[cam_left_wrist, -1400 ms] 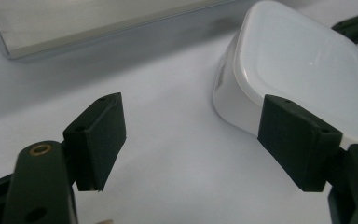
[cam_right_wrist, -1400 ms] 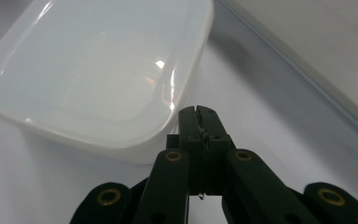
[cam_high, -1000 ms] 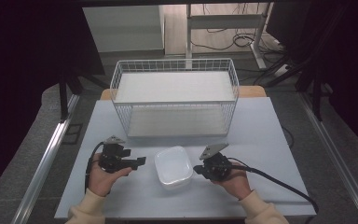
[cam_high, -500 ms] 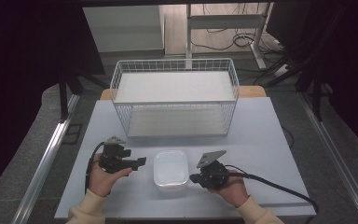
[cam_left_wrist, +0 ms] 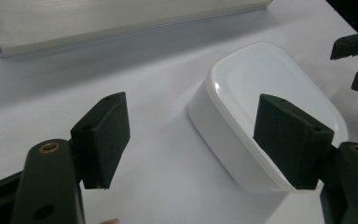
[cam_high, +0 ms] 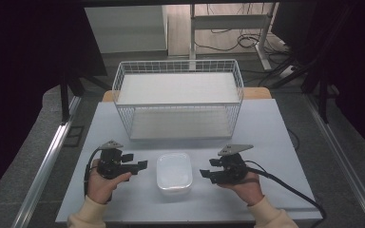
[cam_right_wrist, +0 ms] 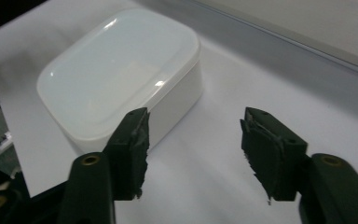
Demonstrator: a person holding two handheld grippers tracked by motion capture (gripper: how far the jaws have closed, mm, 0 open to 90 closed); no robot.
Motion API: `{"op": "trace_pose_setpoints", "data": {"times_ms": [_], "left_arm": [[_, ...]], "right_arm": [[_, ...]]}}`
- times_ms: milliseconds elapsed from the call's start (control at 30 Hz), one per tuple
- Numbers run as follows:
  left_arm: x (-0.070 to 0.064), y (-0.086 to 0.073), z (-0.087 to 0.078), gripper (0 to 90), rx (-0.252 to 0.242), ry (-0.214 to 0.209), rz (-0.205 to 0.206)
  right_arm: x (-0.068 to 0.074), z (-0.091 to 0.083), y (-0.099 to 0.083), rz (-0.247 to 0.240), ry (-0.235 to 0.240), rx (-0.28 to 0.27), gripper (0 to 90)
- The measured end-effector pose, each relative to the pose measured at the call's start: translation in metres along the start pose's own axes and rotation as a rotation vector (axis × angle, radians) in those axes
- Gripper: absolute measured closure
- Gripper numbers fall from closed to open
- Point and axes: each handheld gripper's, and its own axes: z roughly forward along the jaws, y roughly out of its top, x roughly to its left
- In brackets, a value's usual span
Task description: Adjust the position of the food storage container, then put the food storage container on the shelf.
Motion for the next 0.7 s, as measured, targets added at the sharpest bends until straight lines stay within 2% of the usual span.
{"op": "trace_pose_setpoints", "data": {"times_ms": [267,400,433,567,600,700], "left_arm": [[0.001,-0.004,-0.004,26.5,-0.009,-0.03,-0.026],[-0.001,-0.005,-0.005,25.3,-0.026,-0.043,-0.036],[-0.002,-0.006,-0.006,25.0,-0.035,-0.056,-0.047],[-0.004,-0.008,-0.005,24.8,-0.038,-0.077,-0.069],[-0.004,-0.008,-0.005,24.8,-0.038,-0.077,-0.069],[-0.005,-0.011,-0.003,24.9,-0.028,-0.117,-0.103]], "right_arm": [[-0.005,-0.005,0.002,0.054,0.014,-0.014,34.1],[-0.005,-0.006,0.004,0.076,0.039,-0.022,34.0],[-0.006,-0.007,0.005,0.094,0.056,-0.026,33.9],[-0.006,-0.005,0.007,0.123,0.104,-0.03,34.1],[-0.006,-0.005,0.007,0.123,0.104,-0.03,34.1],[-0.007,-0.001,0.008,0.159,0.124,-0.015,34.5]]}}
